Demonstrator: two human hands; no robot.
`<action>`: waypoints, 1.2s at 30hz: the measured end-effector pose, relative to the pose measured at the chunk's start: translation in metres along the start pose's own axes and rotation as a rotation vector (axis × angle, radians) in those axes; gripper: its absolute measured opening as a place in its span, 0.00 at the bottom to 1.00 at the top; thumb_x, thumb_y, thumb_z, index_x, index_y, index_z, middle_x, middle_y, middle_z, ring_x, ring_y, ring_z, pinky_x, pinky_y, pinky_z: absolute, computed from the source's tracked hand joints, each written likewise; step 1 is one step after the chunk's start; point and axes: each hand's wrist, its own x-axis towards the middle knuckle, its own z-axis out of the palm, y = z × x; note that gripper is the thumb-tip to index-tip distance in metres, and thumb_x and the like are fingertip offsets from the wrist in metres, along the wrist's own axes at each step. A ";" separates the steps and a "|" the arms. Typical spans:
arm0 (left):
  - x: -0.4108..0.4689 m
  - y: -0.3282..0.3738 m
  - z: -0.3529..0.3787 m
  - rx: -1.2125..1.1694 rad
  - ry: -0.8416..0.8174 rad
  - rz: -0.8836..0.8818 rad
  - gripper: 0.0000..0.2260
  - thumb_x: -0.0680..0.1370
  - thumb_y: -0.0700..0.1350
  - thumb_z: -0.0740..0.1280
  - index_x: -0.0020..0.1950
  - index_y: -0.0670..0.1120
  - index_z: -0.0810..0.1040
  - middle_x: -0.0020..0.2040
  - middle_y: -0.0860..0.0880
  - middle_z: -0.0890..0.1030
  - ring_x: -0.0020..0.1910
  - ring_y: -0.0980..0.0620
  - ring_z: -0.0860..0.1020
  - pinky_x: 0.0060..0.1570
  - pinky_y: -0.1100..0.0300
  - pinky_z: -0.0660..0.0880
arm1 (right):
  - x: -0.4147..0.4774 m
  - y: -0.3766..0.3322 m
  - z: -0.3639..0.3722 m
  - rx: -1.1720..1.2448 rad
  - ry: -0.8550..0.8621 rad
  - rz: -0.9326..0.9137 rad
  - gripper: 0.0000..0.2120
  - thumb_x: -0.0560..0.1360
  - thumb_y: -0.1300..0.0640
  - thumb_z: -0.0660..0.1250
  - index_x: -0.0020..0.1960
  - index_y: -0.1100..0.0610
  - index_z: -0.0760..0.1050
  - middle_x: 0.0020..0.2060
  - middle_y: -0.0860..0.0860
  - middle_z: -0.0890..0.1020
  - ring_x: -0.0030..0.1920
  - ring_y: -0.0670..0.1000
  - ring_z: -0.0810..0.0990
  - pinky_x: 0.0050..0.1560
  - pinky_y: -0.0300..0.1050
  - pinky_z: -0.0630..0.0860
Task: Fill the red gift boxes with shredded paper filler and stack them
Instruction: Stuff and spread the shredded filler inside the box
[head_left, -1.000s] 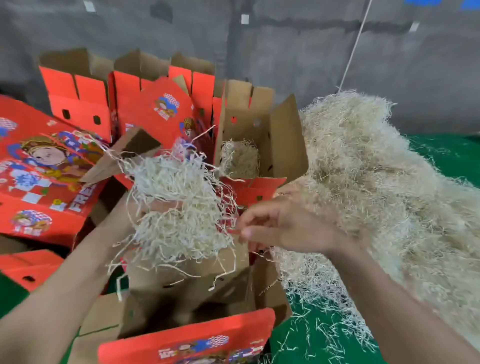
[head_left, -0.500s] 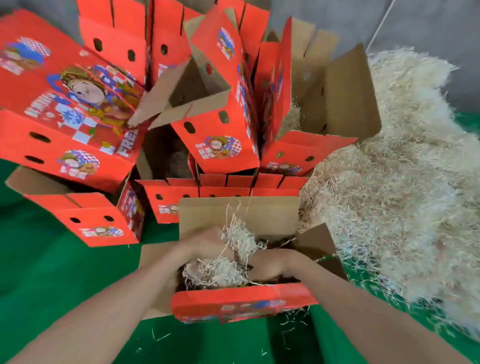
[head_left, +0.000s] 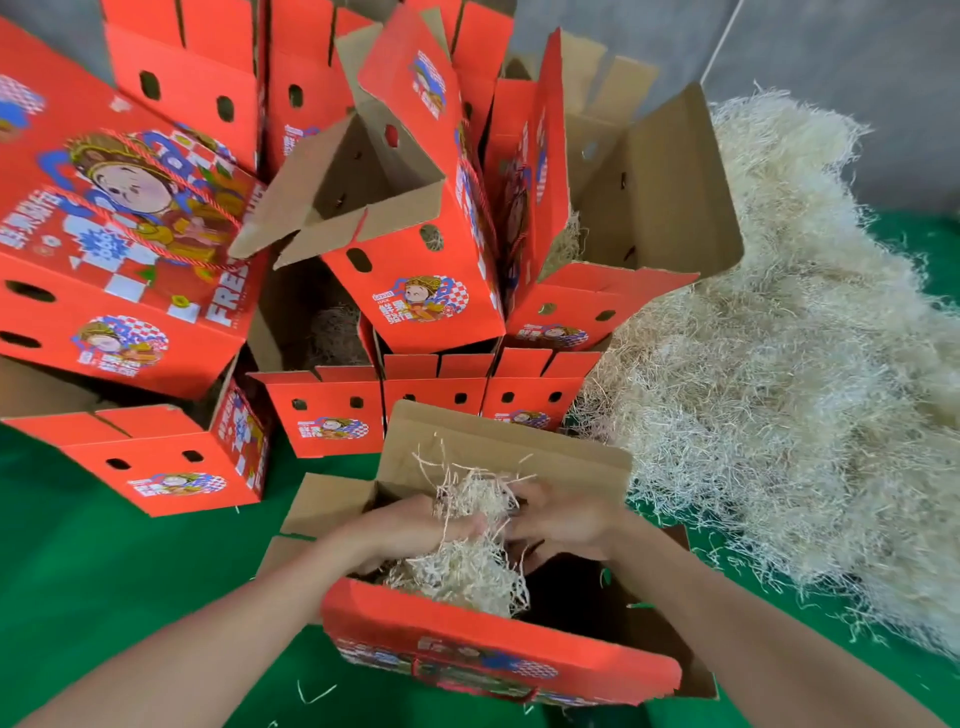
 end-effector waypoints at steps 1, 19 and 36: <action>0.000 0.000 0.005 -0.030 0.016 0.015 0.50 0.63 0.75 0.59 0.73 0.40 0.61 0.72 0.44 0.64 0.72 0.45 0.61 0.66 0.54 0.63 | 0.004 0.001 0.003 -0.036 0.015 -0.005 0.19 0.75 0.62 0.66 0.59 0.44 0.67 0.61 0.53 0.74 0.57 0.51 0.76 0.47 0.41 0.77; -0.023 -0.005 0.050 -0.622 0.249 0.002 0.53 0.64 0.72 0.62 0.75 0.49 0.34 0.77 0.50 0.45 0.75 0.46 0.51 0.71 0.45 0.51 | 0.001 0.013 0.001 -0.002 0.016 -0.047 0.30 0.76 0.55 0.65 0.73 0.50 0.56 0.71 0.49 0.63 0.70 0.48 0.60 0.70 0.48 0.57; -0.028 -0.017 -0.008 -0.290 0.260 0.006 0.41 0.71 0.46 0.72 0.76 0.48 0.50 0.73 0.45 0.60 0.66 0.46 0.64 0.62 0.52 0.65 | -0.047 0.049 -0.022 0.083 0.513 0.012 0.24 0.75 0.71 0.57 0.69 0.57 0.65 0.44 0.56 0.78 0.37 0.52 0.75 0.41 0.45 0.73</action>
